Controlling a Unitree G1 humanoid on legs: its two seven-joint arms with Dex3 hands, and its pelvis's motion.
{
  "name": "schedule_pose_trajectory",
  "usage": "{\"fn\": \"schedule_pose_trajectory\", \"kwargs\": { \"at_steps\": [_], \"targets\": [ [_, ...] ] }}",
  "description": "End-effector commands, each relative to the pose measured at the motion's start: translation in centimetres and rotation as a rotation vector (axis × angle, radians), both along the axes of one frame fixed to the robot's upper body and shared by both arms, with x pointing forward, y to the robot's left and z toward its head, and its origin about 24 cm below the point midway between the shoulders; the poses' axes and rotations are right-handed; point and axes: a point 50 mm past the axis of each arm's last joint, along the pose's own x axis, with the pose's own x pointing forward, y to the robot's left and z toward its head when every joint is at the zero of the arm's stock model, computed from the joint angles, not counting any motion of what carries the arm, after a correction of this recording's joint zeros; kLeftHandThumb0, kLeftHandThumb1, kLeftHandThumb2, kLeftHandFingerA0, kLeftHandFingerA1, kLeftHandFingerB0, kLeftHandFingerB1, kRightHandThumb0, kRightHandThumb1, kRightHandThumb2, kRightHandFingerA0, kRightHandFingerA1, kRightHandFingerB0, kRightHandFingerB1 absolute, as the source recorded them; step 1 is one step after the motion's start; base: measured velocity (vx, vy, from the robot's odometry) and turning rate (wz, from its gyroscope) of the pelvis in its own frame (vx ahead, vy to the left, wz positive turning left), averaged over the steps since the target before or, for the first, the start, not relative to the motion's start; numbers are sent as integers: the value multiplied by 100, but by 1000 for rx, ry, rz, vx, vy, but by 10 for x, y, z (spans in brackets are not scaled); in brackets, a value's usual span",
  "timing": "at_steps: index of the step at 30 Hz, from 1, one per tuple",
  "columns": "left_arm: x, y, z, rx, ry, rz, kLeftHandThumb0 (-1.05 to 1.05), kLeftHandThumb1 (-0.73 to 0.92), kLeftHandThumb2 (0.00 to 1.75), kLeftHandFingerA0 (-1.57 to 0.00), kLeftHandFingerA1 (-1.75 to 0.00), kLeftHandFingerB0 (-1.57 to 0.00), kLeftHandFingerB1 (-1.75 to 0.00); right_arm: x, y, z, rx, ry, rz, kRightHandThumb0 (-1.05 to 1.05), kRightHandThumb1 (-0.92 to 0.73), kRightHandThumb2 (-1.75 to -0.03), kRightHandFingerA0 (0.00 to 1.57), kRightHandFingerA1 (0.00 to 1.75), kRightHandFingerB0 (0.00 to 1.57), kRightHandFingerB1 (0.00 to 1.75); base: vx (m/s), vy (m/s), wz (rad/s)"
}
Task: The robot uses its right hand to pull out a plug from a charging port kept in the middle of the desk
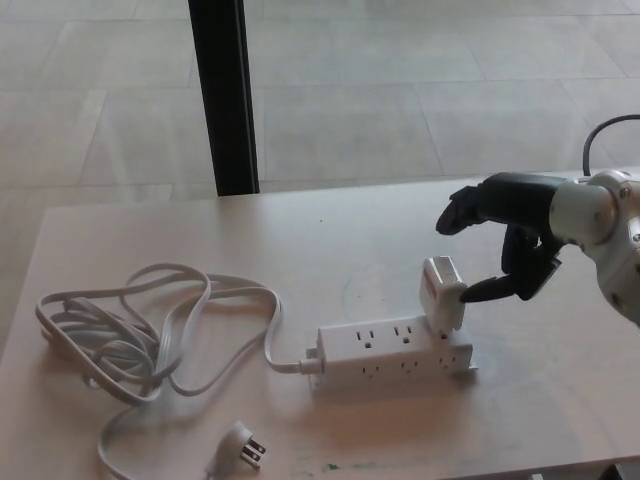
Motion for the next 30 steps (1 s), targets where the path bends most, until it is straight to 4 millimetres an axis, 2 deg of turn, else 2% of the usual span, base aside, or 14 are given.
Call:
{"fn": "schedule_pose_trajectory", "kwargs": {
  "at_steps": [1, 2, 4, 5, 6, 10, 11, 12, 14, 18, 19, 25, 26, 30],
  "targets": [
    [1, 6, 7, 21, -25, 13, -60, 58, 58, -78, -63, -70, -44, 0, 6, 0, -1, 37, -3, -90, -41, -82, 70, 131, 11, 38, 0, 0, 0],
    [2, 6, 7, 30, -20, 13, -60, 58, 58, -79, -61, -70, -44, 0, 8, -1, -3, 50, 1, -87, -52, -57, 29, 75, 15, 27, 0, 0, 0],
    [2, 6, 7, 32, -18, 6, -60, 58, 58, -79, -61, -69, -44, 0, 9, -2, 6, 52, -2, -86, -52, -57, 38, 73, 15, 27, 0, 0, 0],
    [2, 6, 7, 47, -11, -11, -60, 59, 59, -78, -60, -71, -45, 0, 13, -2, -6, 53, 13, -92, -50, -88, 18, 52, 8, 31, 0, 0, 0],
    [2, 6, 7, 46, -14, -11, -60, 60, 58, -79, -62, -70, -45, 0, 14, -3, -6, 51, 15, -83, -43, -87, 17, 51, 8, 35, 0, 0, 0],
    [3, 6, 7, 53, -5, -20, -61, 61, 59, -78, -61, -68, -44, 0, 14, -6, -19, 47, 17, -87, -47, -88, 20, 55, 5, 32, 0, 0, 0],
    [3, 6, 8, 51, -5, -20, -61, 60, 59, -79, -64, -69, -44, 0, 11, -9, -32, 41, 19, -85, -52, -57, 36, 63, 17, 27, 0, 0, 0],
    [2, 6, 7, 47, -5, -14, -62, 60, 59, -79, -63, -70, -44, 0, 9, -10, -30, 38, 20, -84, -51, -57, 50, 119, 20, 28, 0, 0, 0],
    [2, 6, 7, 55, -5, -20, -62, 61, 59, -79, -63, -74, -46, -1, 6, -12, -51, 39, 19, -84, -51, -58, 66, 121, 21, 29, 0, 0, 0],
    [2, 6, 7, 48, -11, -9, -61, 61, 59, -79, -64, -71, -45, -3, -3, -16, -120, 42, 9, -87, -54, -58, 46, 100, 20, 30, 0, 0, 0],
    [2, 6, 7, 48, -14, -6, -61, 61, 59, -80, -65, -72, -46, -4, -4, -16, -135, 29, 22, -87, -54, -59, 53, 118, 19, 30, 0, 0, 0],
    [3, 6, 8, 53, -13, -16, -61, 62, 59, -79, -62, -72, -46, -6, -1, -16, -147, 22, 35, -84, -52, -60, 57, 146, 20, 34, 0, 0, 0],
    [3, 6, 8, 56, -9, -17, -61, 62, 59, -81, -62, -72, -45, -6, 1, -17, -144, 25, 43, -90, -40, -76, 60, 120, 19, 39, 0, 0, 0],
    [3, 6, 7, 61, -11, -18, -62, 61, 59, -81, -63, -75, -47, -7, 7, -19, -122, 34, 51, -88, -52, -57, 55, 112, 22, 31, 0, 0, 0]
  ]
}}
